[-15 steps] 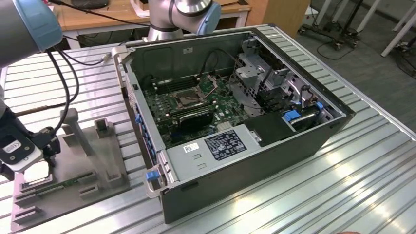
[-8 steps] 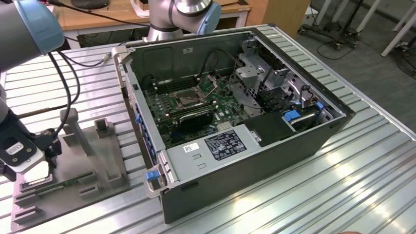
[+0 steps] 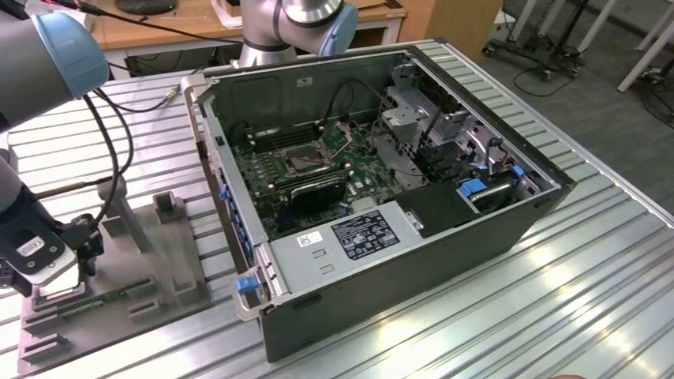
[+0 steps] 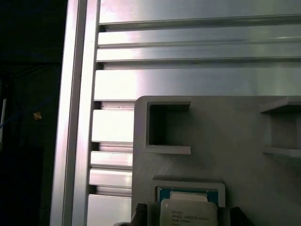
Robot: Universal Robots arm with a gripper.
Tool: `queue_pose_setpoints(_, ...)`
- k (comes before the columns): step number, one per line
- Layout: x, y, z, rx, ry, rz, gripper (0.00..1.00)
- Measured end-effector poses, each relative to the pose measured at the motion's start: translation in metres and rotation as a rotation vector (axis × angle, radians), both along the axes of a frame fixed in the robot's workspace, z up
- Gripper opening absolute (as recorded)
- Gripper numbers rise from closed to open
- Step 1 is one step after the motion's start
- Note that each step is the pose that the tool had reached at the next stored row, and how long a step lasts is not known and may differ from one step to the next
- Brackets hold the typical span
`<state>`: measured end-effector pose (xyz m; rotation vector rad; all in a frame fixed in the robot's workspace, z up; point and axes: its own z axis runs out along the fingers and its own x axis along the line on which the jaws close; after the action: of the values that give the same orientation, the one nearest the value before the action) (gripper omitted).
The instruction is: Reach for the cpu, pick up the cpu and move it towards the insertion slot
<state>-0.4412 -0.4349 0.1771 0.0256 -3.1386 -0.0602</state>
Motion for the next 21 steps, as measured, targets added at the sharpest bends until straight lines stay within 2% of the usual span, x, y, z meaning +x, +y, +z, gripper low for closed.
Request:
queue_pose_setpoints(6, 0.0, 0.0004, -0.0009, 0.0, 0.0, -0.001, 0.75)
queue_pose_setpoints(7, 0.0, 0.0004, -0.0009, 0.0, 0.0, -0.001, 0.68)
queue_pose_setpoints(16, 0.0, 0.0004, -0.0008, 0.0001, -0.0002, -0.003, 0.68)
queue_pose_setpoints(21, -0.0001, 0.0004, 0.0002, 0.0, -0.0001, -0.021, 0.68)
